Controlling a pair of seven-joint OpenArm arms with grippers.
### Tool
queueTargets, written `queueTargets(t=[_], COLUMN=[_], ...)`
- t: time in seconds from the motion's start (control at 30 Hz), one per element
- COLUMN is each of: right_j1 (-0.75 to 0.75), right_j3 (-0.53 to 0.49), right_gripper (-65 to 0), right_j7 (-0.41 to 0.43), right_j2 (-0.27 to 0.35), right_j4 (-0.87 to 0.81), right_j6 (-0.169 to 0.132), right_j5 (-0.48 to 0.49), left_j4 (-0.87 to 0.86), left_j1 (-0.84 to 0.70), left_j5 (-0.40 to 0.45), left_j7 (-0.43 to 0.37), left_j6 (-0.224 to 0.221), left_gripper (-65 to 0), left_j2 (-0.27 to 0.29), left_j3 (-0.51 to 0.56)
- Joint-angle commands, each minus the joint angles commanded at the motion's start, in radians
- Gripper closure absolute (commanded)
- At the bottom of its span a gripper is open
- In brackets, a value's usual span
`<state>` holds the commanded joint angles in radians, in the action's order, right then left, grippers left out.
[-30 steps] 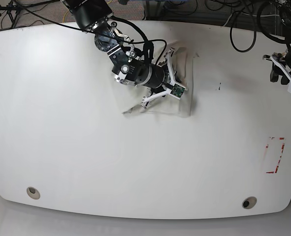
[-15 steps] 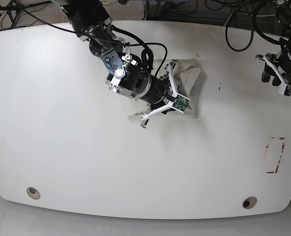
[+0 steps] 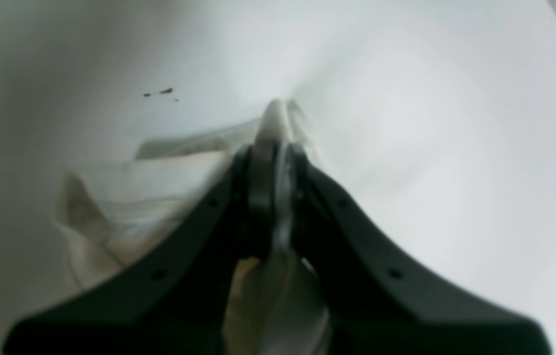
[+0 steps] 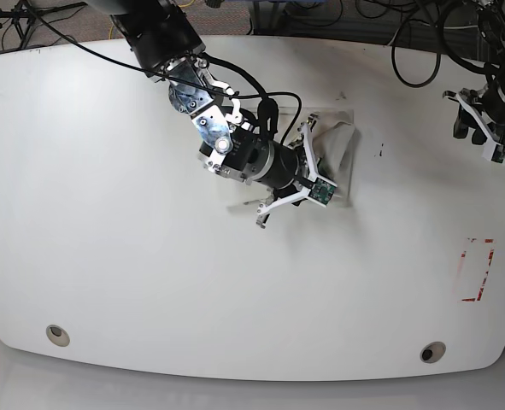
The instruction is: Fold the T-shirt properly
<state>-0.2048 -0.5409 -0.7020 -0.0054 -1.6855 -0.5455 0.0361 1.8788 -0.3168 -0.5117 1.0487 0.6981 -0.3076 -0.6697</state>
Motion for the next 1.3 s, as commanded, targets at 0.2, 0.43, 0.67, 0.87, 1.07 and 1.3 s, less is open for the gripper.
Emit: queueTargets(t=[0.2,0.43,0.67,0.87,1.07,1.3], right_j1=[-0.026,-0.071,-0.040,0.032,0.097,0.183], right_j3=[0.000,0.000,0.120,0.256,0.373,0.483], right_gripper=[-0.2,-17.3,-40.0,-40.6,-29.2,-7.1], right_j7=[0.109,0.149,0.144,0.132,0.043,-0.023], right_j2=[-0.017,-0.028,-0.037,-0.031,0.008,0.011], right_j4=[0.129,0.189,0.097,-0.037,-0.153,-0.222], right_j6=[0.005,0.008,0.006,-0.005,-0.058,-0.144], right_j5=[-0.003,-0.002,0.000,0.000,0.000,-0.005], left_j4=[0.002,0.008,0.009,0.057,0.101,0.098], left_j1=[-0.017,-0.018,-0.012,0.021,0.071,0.150], left_j5=[0.000,-0.002,-0.002,-0.002,-0.002,0.005], left_j7=[0.000,0.000,0.000,0.000,0.000,0.000], left_j6=[0.000,0.000,0.000,0.000,0.000,0.000], left_gripper=[-22.2,-22.2,-22.2,-22.2,-22.2,-21.9], left_j2=[0.000,0.002,0.006,0.054,0.107,0.235], left_j3=[0.000,0.072,0.170,0.233,0.321,0.348])
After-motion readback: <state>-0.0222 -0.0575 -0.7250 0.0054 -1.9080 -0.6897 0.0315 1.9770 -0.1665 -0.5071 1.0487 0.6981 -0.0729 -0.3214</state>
